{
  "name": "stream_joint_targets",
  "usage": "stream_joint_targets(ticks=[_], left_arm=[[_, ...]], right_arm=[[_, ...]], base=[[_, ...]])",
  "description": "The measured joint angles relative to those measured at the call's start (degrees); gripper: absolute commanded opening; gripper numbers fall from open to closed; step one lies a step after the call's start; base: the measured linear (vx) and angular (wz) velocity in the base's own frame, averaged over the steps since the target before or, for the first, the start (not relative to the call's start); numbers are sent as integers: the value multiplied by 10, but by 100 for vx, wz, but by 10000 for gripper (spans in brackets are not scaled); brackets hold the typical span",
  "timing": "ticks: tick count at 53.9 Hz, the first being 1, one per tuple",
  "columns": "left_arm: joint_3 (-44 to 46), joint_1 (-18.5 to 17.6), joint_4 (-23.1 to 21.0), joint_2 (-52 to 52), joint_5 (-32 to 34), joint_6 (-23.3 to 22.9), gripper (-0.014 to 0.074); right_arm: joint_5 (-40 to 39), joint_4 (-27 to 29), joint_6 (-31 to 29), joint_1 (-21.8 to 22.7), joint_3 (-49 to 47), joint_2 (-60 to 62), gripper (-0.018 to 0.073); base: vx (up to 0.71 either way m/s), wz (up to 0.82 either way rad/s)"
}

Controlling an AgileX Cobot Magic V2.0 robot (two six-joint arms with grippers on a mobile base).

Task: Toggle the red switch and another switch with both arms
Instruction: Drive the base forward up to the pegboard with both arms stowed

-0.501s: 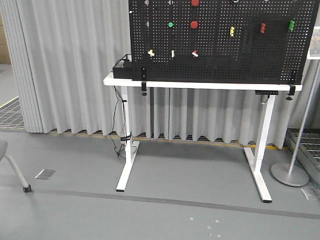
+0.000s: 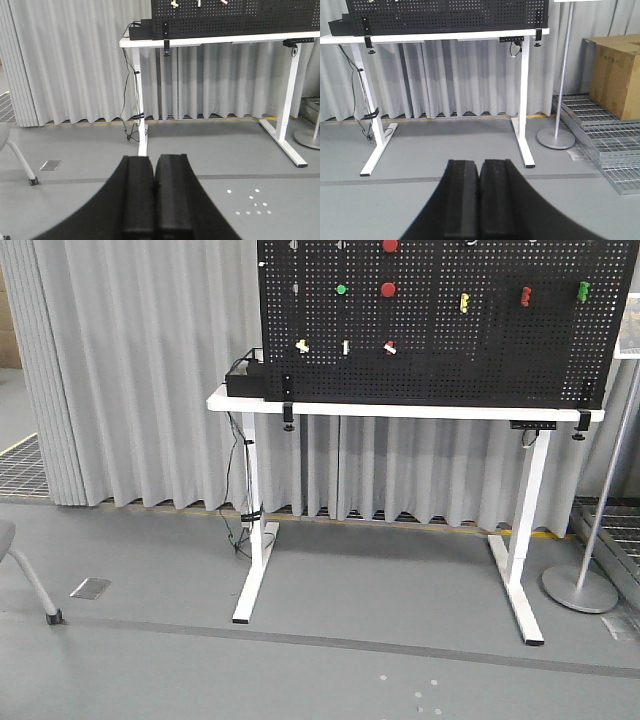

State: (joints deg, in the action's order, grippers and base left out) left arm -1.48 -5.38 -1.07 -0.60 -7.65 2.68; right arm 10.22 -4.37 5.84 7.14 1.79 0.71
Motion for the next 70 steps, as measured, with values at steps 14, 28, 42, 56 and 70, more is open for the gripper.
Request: stream_joint_targets(ticks=[14,28,42,56,70], left_arm=[[0,0,0,0,0,0,3],[0,0,0,0,0,0,3],[0,0,0,0,0,0,3],[0,0,0,0,0,0,3],[0,0,0,0,0,0,3]], right_arm=[[0,0,0,0,0,0,-6],[0,0,0,0,0,0,-6],[0,0,0,0,0,0,-6],[0,0,0,0,0,0,-6],[0,0,0,0,0,0,-6]], base=[[0,0],[1,-1],[8,-3],[16,-1],[20,2]])
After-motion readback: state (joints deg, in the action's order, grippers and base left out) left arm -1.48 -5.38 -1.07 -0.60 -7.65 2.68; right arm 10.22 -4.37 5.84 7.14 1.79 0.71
